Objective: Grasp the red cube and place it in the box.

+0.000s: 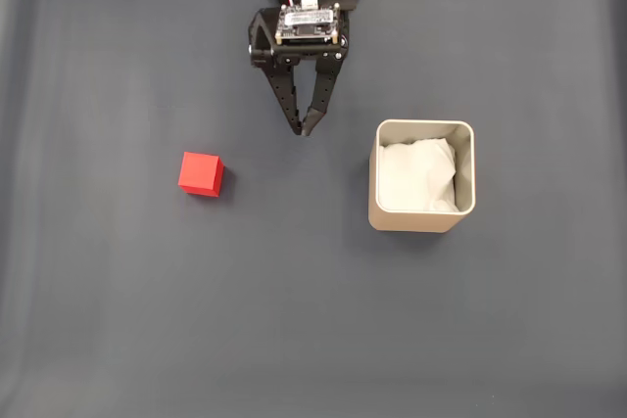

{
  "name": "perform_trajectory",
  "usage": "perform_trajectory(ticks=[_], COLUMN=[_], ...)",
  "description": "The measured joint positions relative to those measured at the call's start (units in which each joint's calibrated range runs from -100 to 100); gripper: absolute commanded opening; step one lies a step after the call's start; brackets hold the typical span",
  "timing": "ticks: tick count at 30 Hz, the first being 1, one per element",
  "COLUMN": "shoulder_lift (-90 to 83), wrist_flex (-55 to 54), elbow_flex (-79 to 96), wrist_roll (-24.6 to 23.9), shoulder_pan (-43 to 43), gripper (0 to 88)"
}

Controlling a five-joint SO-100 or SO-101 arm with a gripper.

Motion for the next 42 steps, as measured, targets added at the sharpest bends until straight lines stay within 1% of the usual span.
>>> perform_trajectory(ticks=[8,15,33,37,42], shoulder_lift=[11.01,18.47,34.68,37.80,40.14], wrist_flex=[-0.08,-0.08,-0.40,-1.60,-4.01], elbow_flex=[-9.36,-12.55,-21.82,-24.27,-25.45], wrist_roll=[0.78,4.10,8.79,10.06,11.58], shoulder_pan=[3.65,8.19,17.80,19.59,21.60], gripper=[1.5,3.8,8.5,11.3,18.2])
